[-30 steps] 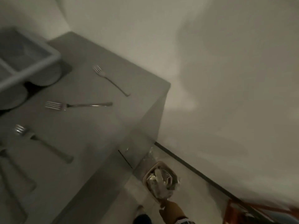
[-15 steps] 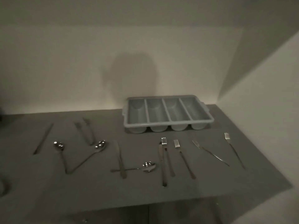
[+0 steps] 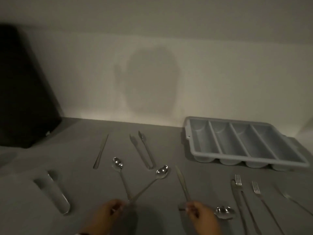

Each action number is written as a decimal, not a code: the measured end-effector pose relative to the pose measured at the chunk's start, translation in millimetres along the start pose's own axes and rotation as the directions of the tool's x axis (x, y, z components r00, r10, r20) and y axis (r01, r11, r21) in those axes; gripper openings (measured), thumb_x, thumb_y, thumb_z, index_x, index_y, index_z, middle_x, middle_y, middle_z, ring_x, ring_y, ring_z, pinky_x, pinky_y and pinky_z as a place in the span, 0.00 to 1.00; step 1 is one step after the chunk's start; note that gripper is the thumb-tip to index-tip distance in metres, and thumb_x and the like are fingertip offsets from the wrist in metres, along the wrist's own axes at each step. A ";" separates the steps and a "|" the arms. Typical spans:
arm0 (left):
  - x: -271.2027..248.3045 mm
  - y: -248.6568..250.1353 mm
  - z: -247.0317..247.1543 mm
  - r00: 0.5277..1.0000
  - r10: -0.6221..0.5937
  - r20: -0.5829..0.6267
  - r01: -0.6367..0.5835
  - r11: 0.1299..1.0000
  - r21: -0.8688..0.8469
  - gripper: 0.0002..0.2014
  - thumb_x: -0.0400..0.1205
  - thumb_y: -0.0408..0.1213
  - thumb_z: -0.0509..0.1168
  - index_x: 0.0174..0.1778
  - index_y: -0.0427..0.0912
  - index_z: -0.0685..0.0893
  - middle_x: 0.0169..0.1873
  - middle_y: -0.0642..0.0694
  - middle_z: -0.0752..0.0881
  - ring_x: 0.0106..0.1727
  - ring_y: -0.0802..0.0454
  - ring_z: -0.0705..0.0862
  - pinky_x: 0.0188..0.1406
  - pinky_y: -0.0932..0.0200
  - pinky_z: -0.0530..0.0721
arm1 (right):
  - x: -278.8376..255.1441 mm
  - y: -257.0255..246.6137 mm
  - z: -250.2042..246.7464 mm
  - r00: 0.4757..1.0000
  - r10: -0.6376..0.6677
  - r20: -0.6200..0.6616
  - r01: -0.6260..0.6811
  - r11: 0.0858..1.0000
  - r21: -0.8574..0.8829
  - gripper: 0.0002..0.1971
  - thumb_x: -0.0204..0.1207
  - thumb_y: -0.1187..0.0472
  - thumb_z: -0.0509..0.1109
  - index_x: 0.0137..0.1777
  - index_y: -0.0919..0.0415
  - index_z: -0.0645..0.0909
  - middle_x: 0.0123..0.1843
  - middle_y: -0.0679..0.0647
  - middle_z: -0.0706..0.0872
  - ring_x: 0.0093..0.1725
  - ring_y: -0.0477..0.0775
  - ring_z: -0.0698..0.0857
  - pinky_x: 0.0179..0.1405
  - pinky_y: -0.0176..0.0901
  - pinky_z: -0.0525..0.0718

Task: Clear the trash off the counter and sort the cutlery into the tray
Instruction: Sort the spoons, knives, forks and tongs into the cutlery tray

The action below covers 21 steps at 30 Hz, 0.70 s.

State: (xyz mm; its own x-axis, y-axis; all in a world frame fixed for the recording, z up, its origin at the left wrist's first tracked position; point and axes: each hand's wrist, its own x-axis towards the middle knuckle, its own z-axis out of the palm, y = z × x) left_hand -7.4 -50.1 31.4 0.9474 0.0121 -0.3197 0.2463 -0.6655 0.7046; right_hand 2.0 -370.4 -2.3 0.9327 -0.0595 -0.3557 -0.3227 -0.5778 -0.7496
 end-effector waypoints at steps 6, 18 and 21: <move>69.0 47.0 -8.4 0.949 0.198 0.244 -0.223 0.972 0.079 0.13 0.76 0.37 0.65 0.33 0.63 0.82 0.23 0.83 0.79 0.31 0.79 0.80 0.33 0.80 0.75 | 36.7 -43.2 6.8 0.974 0.150 -0.169 -0.202 0.914 -0.353 0.15 0.70 0.66 0.66 0.58 0.61 0.78 0.59 0.56 0.81 0.60 0.58 0.80 0.62 0.41 0.75; 154.6 81.2 29.7 0.845 0.116 0.522 -0.328 0.884 0.335 0.19 0.70 0.37 0.71 0.18 0.64 0.77 0.27 0.60 0.73 0.45 0.51 0.79 0.37 0.68 0.75 | 69.3 -81.7 -23.7 0.939 0.331 -0.091 -0.321 0.753 -0.575 0.18 0.81 0.61 0.57 0.68 0.67 0.70 0.73 0.61 0.72 0.71 0.61 0.73 0.72 0.48 0.70; 163.4 83.7 26.5 0.820 0.057 0.570 -0.314 0.876 0.365 0.11 0.72 0.34 0.69 0.25 0.51 0.82 0.29 0.51 0.80 0.57 0.43 0.84 0.49 0.58 0.79 | 66.9 -88.9 -32.1 0.937 0.337 -0.096 -0.321 0.717 -0.618 0.17 0.78 0.56 0.62 0.65 0.58 0.74 0.70 0.59 0.77 0.66 0.63 0.77 0.66 0.55 0.78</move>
State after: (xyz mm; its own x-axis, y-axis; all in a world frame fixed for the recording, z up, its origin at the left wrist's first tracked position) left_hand 162.6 -123.6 21.4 0.6741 -0.4534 -0.5831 -0.1566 -0.8592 0.4871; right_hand 98.3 -349.1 58.5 0.7802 -0.3286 -0.5322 -0.4318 -0.8986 -0.0782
